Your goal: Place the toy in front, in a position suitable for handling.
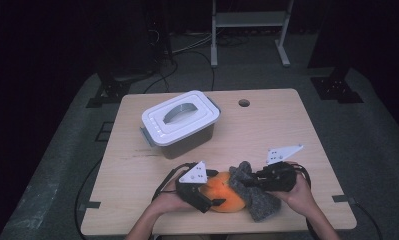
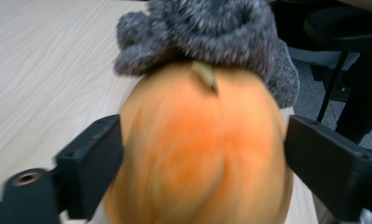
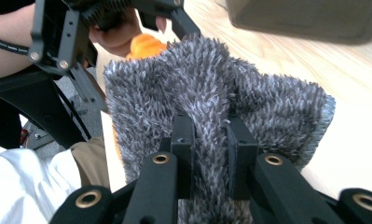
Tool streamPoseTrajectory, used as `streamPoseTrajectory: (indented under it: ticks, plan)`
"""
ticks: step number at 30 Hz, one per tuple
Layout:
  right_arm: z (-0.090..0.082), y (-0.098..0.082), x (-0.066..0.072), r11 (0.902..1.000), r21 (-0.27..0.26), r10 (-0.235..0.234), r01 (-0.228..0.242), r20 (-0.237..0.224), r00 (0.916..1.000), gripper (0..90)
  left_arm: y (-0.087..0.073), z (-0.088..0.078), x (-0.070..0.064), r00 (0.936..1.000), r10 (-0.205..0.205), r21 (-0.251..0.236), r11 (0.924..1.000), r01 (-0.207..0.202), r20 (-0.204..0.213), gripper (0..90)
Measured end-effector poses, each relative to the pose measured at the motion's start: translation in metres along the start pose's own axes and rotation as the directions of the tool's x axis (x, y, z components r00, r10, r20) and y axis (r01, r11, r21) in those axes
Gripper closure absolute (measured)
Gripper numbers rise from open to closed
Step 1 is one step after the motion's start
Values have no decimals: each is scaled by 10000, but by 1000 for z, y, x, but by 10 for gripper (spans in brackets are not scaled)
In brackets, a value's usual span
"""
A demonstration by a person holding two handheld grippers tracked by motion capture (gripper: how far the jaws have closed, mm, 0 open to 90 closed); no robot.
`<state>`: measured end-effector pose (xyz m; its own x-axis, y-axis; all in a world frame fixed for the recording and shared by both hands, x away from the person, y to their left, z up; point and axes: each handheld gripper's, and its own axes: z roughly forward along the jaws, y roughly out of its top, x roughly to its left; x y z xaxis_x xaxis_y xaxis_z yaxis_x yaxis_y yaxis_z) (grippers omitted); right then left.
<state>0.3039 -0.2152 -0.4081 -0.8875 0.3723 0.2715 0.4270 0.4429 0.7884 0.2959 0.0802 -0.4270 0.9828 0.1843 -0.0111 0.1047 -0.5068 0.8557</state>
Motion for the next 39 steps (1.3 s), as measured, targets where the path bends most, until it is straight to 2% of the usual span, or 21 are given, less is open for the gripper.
streamPoseTrajectory:
  ticks: [4, 6, 7, 8, 10, 11, 13, 16, 18, 20, 23, 27, 29, 30, 32, 34, 36, 37, 39]
  plan:
    - [-3, -8, -10, 9994, 60, 341, -340, -121, 9993, 755, -7, 0, 6, 9988, -468, -70, 9989, 469, 164, 101]
    - [-3, -9, -12, 9990, 141, 427, -425, -84, 9991, 754, -8, 0, 7, 9985, -526, -47, 9986, 526, 179, 106]
    - [-3, -10, -12, 9989, 184, 427, -426, -61, 9991, 754, -8, -1, 8, 9983, -551, 35, 9985, 550, 177, 142]
    - [-4, -9, -12, 9988, 249, 422, -422, 6, 9991, 755, -8, -2, 8, 9982, -581, 26, 9983, 581, 160, 214]
    - [-6, -7, -10, 9990, 207, 403, -405, 105, 9991, 760, -4, -6, 6, 9993, -371, 145, 9992, 371, 14, 310]
    - [-8, -4, -7, 9994, 123, 318, -319, 116, 9994, 762, -2, -7, 5, 9995, -306, 183, 9994, 306, -24, 330]
    - [-13, 3, -1, 9999, -141, 60, -56, 276, 9996, 763, 3, -8, 2, 9998, -206, 203, 9996, 206, -13, 351]
    - [-16, 13, 10, 9979, -568, -301, 313, 225, 9993, 763, 11, -3, -6, 9997, 106, 326, 9994, -100, -198, 355]
    - [-13, 17, 18, 9971, -504, -563, 576, 271, 9980, 761, 15, -3, -9, 9989, 304, 311, 9991, -293, -345, 359]
    - [-8, 17, 20, 9970, -197, -740, 749, 427, 9963, 761, 17, -6, -10, 9983, 377, 309, 9989, -364, -442, 369]
    - [-5, 11, 13, 9990, -107, -433, 436, 308, 9986, 762, 18, -13, -8, 9982, 365, 158, 9992, -358, -465, 385]
    - [1, 3, 5, 9999, 104, -106, 103, 267, 9996, 763, 20, -18, -7, 9980, 382, 141, 9992, -376, -507, 390]
    - [-1, 6, 7, 9998, 18, -200, 200, 349, 9992, 765, 20, -18, -6, 9981, 334, 136, 9994, -328, -518, 390]
    - [-3, 9, 9, 9994, -148, -299, 304, 357, 9989, 765, 20, -18, -6, 9979, 351, 177, 9993, -342, -550, 390]
    - [-7, 14, 15, 9967, -727, -358, 363, 86, 9993, 766, 21, -17, -7, 9978, 331, 156, 9994, -323, -577, 390]
    - [-7, 19, 22, 9943, -913, -563, 553, -85, 9984, 766, 22, -15, -8, 9974, 349, 138, 9993, -341, -626, 385]
    - [0, 19, 25, 9953, -449, -858, 863, 119, 9962, 767, 22, -12, -9, 9973, 378, 285, 9989, -360, -627, 351]
    - [4, 17, 24, 9960, -269, -852, 856, 144, 9963, 768, 20, -11, -8, 9975, 389, 344, 9987, -370, -591, 318]
    - [8, 12, 20, 9974, -38, -713, 713, 23, 9975, 769, 17, -10, -6, 9991, 216, 167, 9996, -210, -376, 237]
